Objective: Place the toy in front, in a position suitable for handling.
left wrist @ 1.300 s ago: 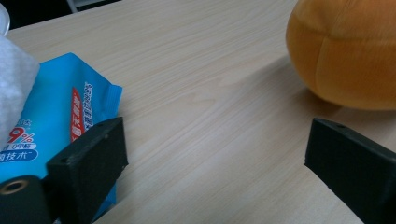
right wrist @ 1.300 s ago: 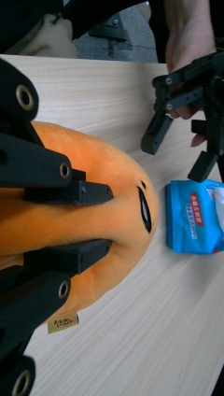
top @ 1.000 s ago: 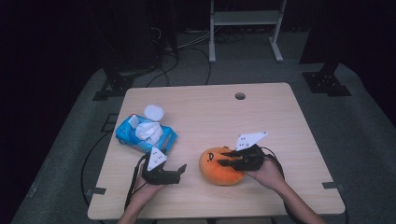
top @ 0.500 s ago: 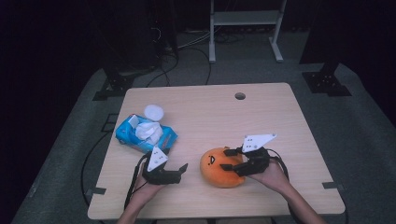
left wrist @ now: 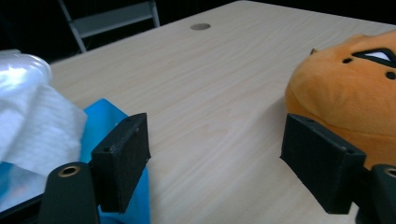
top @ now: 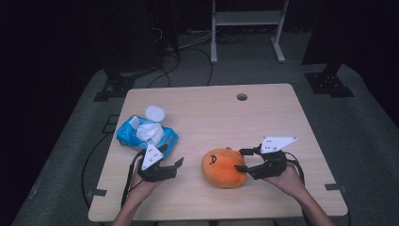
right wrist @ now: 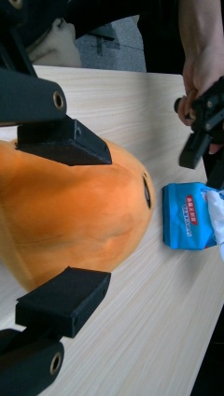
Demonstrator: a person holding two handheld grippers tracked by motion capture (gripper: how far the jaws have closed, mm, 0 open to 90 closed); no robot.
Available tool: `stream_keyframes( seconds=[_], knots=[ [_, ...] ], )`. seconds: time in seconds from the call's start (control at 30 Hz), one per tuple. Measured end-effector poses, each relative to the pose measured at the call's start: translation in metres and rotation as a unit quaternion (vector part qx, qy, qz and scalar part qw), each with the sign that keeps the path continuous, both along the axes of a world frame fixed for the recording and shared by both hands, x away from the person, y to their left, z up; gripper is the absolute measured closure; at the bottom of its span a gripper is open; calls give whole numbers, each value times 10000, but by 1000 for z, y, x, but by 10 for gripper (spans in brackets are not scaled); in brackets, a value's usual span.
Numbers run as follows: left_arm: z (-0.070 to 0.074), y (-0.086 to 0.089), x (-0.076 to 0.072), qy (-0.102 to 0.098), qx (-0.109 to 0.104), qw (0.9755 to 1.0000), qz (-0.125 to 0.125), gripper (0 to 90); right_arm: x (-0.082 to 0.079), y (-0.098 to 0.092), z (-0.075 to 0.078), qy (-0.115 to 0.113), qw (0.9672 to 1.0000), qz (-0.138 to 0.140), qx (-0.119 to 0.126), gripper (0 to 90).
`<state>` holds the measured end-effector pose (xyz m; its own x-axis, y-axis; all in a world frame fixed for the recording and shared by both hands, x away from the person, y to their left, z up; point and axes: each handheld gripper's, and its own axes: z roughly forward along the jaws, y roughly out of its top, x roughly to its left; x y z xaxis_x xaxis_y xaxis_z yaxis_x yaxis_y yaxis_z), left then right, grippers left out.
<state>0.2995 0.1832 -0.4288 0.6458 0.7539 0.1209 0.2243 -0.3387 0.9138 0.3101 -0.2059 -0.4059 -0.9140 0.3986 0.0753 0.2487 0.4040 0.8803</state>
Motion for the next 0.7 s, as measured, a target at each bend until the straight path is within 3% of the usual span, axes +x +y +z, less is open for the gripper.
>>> stream_keyframes(
  seconds=[0.1,0.23,0.37,0.7],
  knots=[
    [3,3,2,-60,-19,10000,74,252,-2,-5,-1,-8,10000,-37,-33,353],
    [14,18,9,-299,-90,9991,298,261,-4,-11,-2,17,10000,-92,-7,349],
    [21,30,19,-369,-130,9978,528,253,-4,-14,-3,59,9999,-94,-6,345],
    [19,49,45,-317,-16,9960,834,252,-2,-16,-8,148,9999,-80,-23,340]
  ],
)
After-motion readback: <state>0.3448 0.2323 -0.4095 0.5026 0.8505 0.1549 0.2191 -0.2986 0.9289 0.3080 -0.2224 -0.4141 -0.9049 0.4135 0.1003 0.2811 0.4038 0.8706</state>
